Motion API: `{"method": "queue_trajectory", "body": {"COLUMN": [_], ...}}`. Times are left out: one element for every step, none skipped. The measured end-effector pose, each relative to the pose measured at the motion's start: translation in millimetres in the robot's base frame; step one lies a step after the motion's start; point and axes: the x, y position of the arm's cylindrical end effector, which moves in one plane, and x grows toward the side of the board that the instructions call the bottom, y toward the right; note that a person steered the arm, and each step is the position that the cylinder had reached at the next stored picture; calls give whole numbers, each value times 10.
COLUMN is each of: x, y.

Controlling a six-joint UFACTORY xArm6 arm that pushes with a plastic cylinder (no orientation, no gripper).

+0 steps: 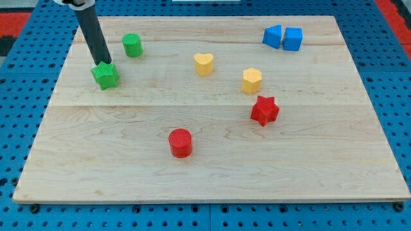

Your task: Move the green blocks parallel to each other

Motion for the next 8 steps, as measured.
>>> {"method": "queue_trajectory", "body": {"x": [-467, -898, -762, -378, -337, -851, -848, -431], "y": [-560, -466, -65, 206, 218, 134, 662, 1076]}}
